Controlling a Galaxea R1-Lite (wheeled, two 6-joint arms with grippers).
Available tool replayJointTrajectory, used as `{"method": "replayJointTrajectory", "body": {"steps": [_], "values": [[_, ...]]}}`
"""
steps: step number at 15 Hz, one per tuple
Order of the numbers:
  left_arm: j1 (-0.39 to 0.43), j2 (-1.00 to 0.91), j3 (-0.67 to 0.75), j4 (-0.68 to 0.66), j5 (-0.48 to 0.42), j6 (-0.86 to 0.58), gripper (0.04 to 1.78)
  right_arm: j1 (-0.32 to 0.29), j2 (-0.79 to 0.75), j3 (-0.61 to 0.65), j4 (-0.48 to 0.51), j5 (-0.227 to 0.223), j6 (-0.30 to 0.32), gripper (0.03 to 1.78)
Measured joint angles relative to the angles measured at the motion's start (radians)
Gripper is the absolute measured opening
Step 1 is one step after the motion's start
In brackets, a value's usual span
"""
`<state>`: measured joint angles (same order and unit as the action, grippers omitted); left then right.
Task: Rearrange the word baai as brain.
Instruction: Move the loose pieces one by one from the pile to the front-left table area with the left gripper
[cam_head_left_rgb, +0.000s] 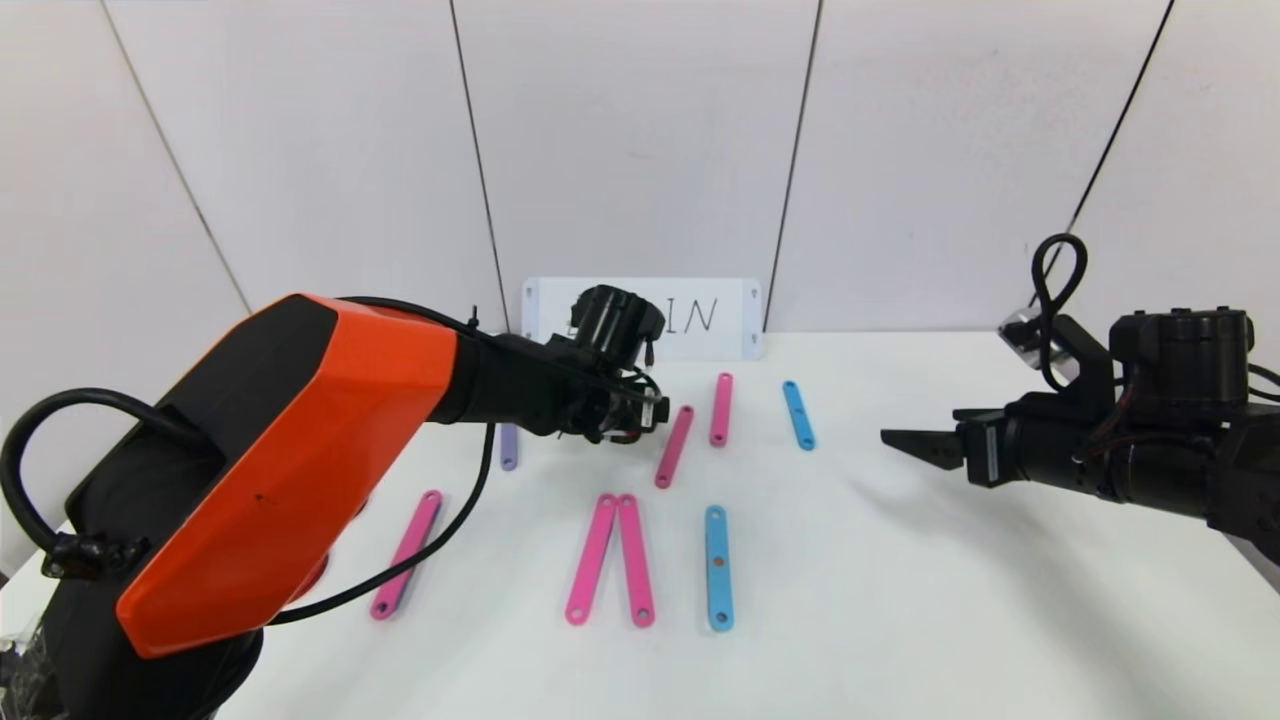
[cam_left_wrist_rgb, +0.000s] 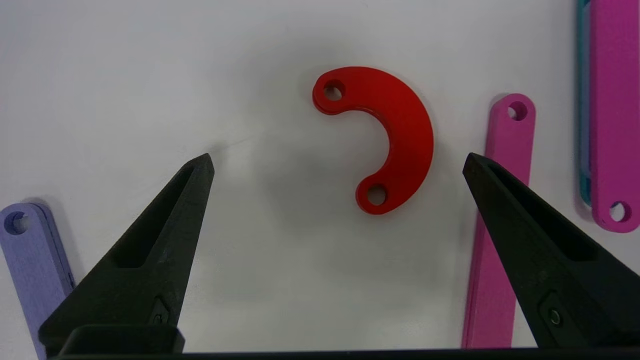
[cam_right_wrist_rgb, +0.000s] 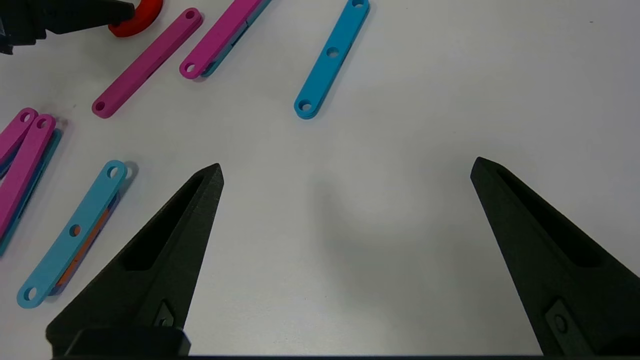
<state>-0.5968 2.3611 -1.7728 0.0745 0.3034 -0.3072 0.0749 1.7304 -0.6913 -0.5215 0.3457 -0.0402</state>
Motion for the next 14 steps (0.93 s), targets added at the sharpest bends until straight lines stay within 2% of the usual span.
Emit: {"method": "replayJointTrajectory", "body": {"steps": [4, 9, 14], "values": [[-0.008, 0.040, -0.007, -0.101, 0.001, 0.011, 1.74, 0.000, 0.001, 0.001, 0.000, 0.000, -0.002, 1.73], [-0.012, 0.085, -0.042, -0.107, 0.061, 0.011, 1.74, 0.000, 0.001, 0.004, -0.001, 0.001, -0.004, 1.73], [-0.012, 0.103, -0.054, -0.109, 0.067, 0.009, 1.74, 0.003, 0.002, 0.007, -0.002, 0.000, -0.005, 1.73]]}}
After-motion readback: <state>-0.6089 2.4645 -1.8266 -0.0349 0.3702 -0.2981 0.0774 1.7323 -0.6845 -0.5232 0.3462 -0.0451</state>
